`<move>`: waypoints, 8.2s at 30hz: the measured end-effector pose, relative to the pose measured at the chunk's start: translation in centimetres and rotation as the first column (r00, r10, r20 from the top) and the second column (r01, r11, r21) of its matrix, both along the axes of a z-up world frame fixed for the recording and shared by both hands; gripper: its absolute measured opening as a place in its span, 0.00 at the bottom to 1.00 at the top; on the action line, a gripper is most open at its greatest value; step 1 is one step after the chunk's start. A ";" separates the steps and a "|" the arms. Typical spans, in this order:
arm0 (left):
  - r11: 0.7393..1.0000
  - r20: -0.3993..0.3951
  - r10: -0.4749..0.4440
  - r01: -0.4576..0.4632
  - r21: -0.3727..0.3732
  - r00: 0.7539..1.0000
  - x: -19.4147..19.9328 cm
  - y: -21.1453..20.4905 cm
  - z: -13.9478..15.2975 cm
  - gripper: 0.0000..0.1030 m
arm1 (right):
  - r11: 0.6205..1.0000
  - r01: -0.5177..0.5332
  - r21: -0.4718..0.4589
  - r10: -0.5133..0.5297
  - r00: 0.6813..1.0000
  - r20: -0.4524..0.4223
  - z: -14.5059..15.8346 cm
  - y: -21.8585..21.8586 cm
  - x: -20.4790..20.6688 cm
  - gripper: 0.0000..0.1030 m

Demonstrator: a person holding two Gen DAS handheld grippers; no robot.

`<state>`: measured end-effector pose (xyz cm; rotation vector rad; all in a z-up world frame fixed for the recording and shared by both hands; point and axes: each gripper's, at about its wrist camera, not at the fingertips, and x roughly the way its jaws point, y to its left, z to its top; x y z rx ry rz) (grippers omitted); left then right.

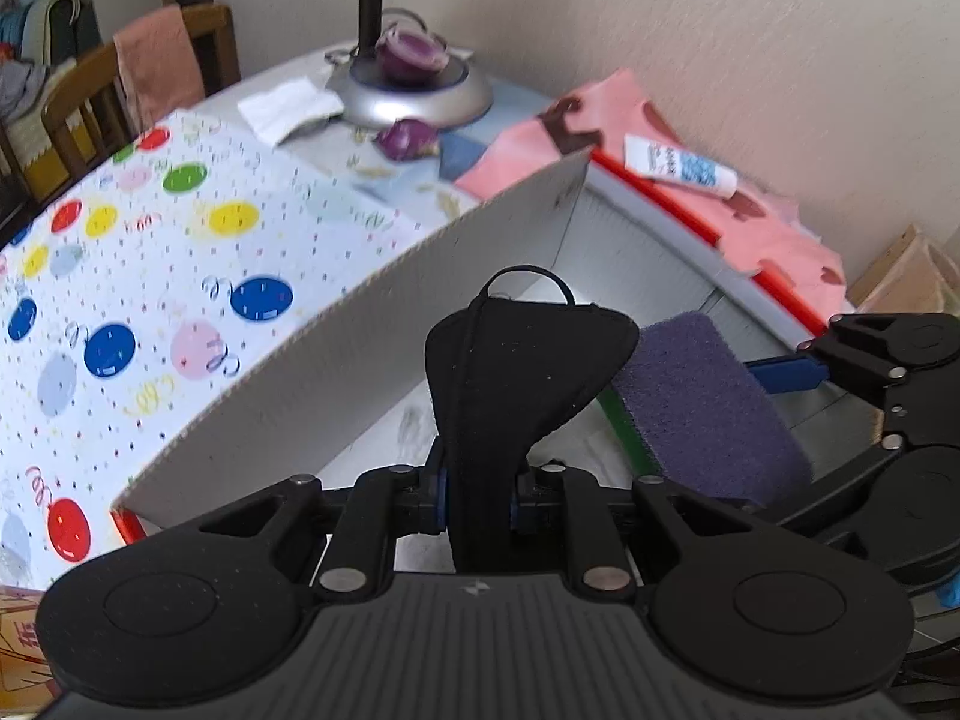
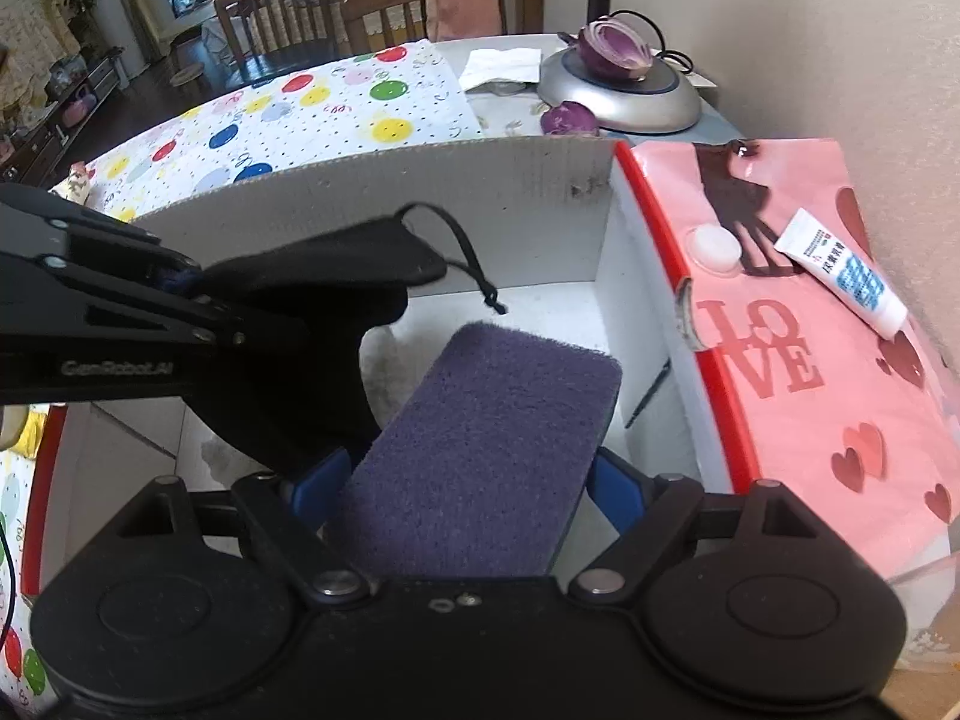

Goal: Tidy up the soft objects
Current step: 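Carry the purple sponge and black mask with both grippers over the box, then open both grippers to drop the sponge and mask into the box, then move both open grippers back toward the remaining items on the table, then grasp the yellow sponge cloth with the right gripper while the left grasps the white packet, then carry the yellow cloth and white packet with both grippers over the box, then lower both grippers into the box and open them to release the items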

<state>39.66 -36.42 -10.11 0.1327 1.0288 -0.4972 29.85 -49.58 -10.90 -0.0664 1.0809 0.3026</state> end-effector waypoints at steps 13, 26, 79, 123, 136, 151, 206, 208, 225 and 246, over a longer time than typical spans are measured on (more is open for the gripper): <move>0.998 -0.086 0.008 -0.003 0.064 0.996 1.0 0.0 -2.4 0.16 | 0.999 -0.046 -0.014 0.045 0.999 -0.030 -0.9 0.6 0.6 0.83; 0.998 -0.056 0.007 -0.004 0.058 0.998 -0.2 0.6 -1.5 0.21 | 0.999 -0.026 0.034 0.026 1.000 0.011 1.1 -0.4 -0.6 0.90; 0.921 0.291 0.373 -0.314 -0.231 0.881 -22.4 31.9 10.4 0.98 | 0.932 -0.238 0.274 0.165 0.950 0.263 11.7 22.9 -14.8 1.00; 0.735 0.016 0.678 -0.678 0.006 0.735 -14.1 38.0 -5.4 0.98 | 0.651 -0.756 -0.070 0.759 0.647 0.065 -4.8 37.8 -8.3 0.68; 0.702 -0.015 0.712 -0.711 0.024 0.702 -12.7 38.4 -7.2 0.82 | 0.649 -0.755 -0.095 0.761 0.645 0.071 -4.4 37.0 -9.1 0.45; 0.702 -0.013 0.712 -0.712 0.021 0.702 -13.6 38.7 -6.9 0.66 | 0.795 -0.600 -0.092 0.606 0.793 0.068 -4.2 36.8 -11.6 0.43; 0.960 0.157 0.238 -0.208 -0.186 0.959 -14.7 17.8 9.4 0.58 | 0.974 0.089 0.206 -0.136 0.966 0.222 9.7 8.0 -7.8 0.43; 0.963 0.157 0.225 -0.195 -0.185 0.962 -14.0 16.4 9.5 0.58 | 0.975 0.096 0.199 -0.140 0.965 0.220 9.4 6.9 -6.8 0.43; 0.988 0.114 0.115 -0.102 -0.115 0.987 -8.1 5.9 7.5 0.58 | 0.982 0.147 0.116 -0.165 0.971 0.170 5.7 -0.2 1.0 0.43; 0.993 -0.036 0.119 -0.117 0.029 0.992 -1.0 0.2 -0.7 0.58 | 0.997 0.071 -0.015 -0.071 0.997 0.005 -1.4 0.4 7.0 0.43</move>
